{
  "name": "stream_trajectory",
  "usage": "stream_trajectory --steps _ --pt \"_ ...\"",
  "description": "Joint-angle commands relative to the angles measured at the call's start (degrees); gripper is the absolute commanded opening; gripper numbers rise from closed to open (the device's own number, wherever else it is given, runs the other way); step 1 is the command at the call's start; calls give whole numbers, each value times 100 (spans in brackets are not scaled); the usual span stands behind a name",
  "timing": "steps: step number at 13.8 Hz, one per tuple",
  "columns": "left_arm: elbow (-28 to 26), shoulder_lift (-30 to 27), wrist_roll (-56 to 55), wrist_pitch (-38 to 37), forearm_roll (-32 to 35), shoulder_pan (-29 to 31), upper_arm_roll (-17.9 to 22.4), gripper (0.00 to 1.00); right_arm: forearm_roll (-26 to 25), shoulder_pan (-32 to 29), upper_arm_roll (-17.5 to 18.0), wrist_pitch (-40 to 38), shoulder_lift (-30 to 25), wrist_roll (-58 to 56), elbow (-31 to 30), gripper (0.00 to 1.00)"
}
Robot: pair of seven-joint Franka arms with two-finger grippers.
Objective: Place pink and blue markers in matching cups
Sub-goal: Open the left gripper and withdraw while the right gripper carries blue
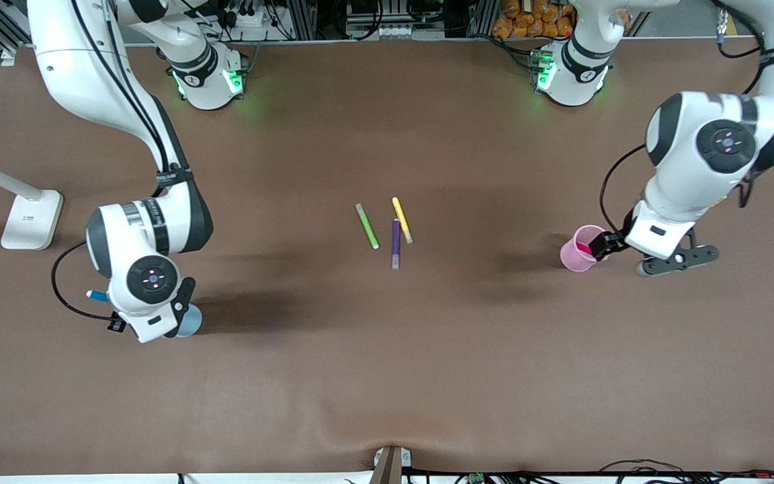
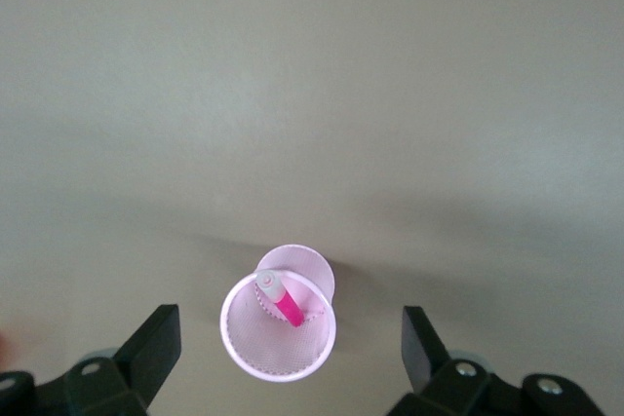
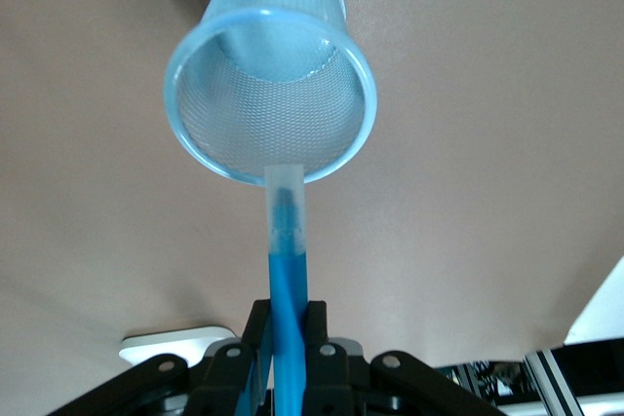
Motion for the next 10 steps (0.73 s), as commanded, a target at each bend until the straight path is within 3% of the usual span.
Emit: stream_trajectory --steps 1,6,10 --pt "829 58 -13 -811 6 75 -5 100 -343 216 34 -114 6 472 -92 0" --pt "1998 14 767 -2322 -47 128 31 100 -801 331 35 -61 182 922 -101 0" --pt "2368 -109 1032 -2676 -432 128 39 100 -853 339 43 -17 314 1150 -110 0"
